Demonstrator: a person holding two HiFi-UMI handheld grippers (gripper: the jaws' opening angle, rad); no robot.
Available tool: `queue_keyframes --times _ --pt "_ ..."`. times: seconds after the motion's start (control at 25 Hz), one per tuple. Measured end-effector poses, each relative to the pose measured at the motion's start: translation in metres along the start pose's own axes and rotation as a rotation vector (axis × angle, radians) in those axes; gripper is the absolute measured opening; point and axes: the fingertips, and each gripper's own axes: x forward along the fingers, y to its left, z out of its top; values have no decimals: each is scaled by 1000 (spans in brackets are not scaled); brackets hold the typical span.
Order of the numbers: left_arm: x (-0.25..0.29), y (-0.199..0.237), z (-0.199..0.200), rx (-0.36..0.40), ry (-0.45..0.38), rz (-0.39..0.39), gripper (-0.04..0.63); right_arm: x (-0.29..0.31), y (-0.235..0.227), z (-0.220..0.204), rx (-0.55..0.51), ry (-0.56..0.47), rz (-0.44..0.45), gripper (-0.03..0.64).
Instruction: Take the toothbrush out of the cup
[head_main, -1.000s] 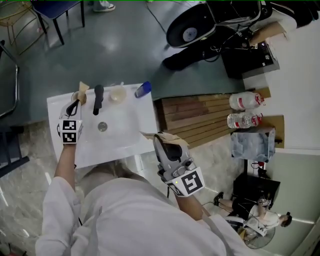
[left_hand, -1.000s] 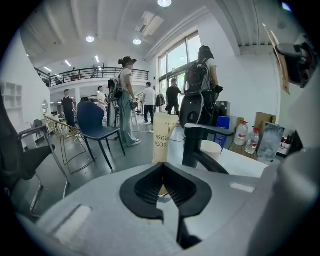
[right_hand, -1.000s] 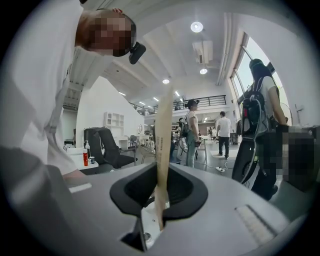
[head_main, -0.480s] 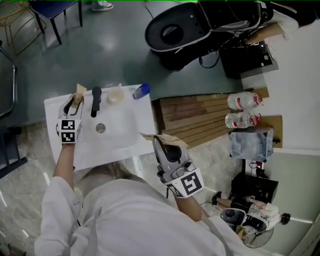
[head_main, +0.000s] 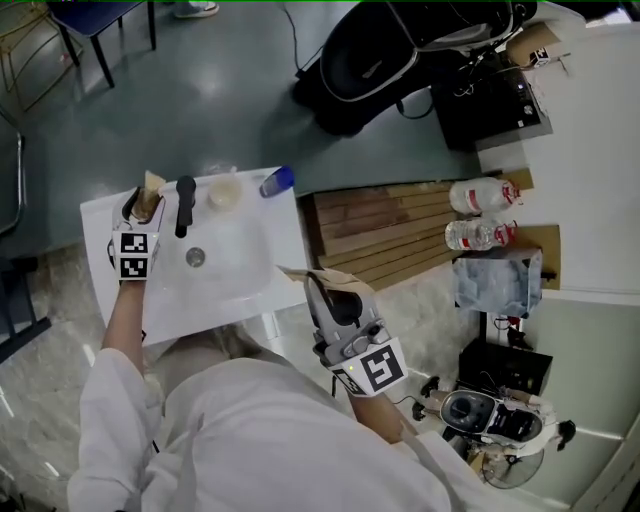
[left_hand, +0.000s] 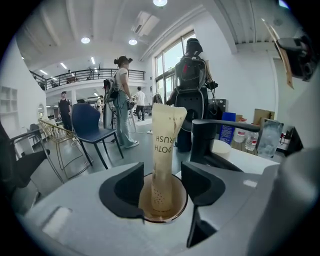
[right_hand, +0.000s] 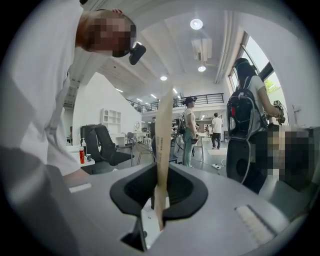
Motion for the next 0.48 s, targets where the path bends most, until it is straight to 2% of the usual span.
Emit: queue_keyframes --times 0.24,0.4,0.48 --pt "10 1 -1 49 28 -2 233 0 -3 -3 1 9 -14 44" --pt "10 1 2 63 27 0 158 0 -4 -2 1 11 -16 44" --pt "12 1 1 66 25 -3 153 0 -3 -4 1 11 -16 44"
